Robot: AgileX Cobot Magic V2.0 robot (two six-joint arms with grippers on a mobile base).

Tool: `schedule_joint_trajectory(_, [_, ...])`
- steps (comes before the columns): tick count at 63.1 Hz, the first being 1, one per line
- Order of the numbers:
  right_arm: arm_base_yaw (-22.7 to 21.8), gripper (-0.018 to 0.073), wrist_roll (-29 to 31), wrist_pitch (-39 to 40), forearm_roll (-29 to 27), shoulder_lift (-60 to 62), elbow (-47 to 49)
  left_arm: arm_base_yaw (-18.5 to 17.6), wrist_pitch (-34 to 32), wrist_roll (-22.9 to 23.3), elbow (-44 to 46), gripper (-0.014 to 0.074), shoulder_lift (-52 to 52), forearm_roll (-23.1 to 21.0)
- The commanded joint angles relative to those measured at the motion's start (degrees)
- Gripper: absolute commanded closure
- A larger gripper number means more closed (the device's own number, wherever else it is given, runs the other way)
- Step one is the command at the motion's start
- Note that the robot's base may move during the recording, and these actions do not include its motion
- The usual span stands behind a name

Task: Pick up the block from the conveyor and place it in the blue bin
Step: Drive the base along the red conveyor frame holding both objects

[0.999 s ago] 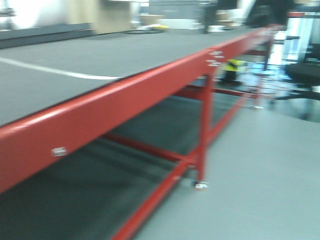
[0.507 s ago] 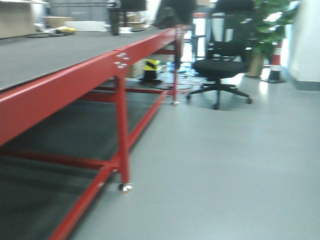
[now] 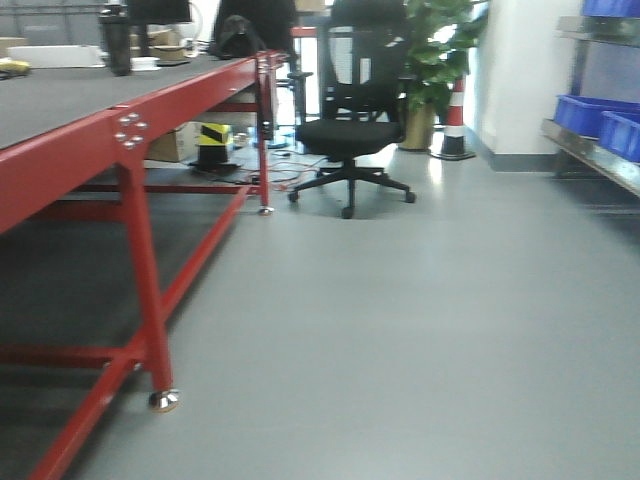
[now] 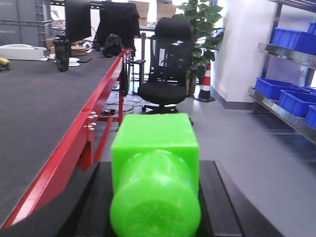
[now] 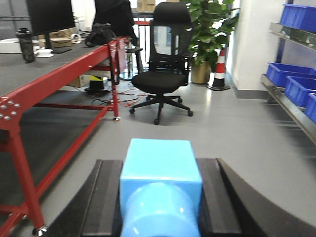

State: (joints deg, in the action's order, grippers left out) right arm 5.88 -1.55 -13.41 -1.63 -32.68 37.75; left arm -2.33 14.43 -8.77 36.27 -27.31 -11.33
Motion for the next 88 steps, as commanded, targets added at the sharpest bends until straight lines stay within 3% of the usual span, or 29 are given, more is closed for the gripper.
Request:
schedule_joint_trajectory(1, [-0.04,0.0721,0.14,1.46,0.33,0.26,-0.03,-0.29,-0.88,0.01,-0.1,0.0707,0.33,0.0])
schedule_joint_trajectory(88, [-0.04,0.0721,0.14,1.46,0.33,0.26,-0.03,-0.29,-0.88,0.01,-0.1,0.0707,0.33,0.0])
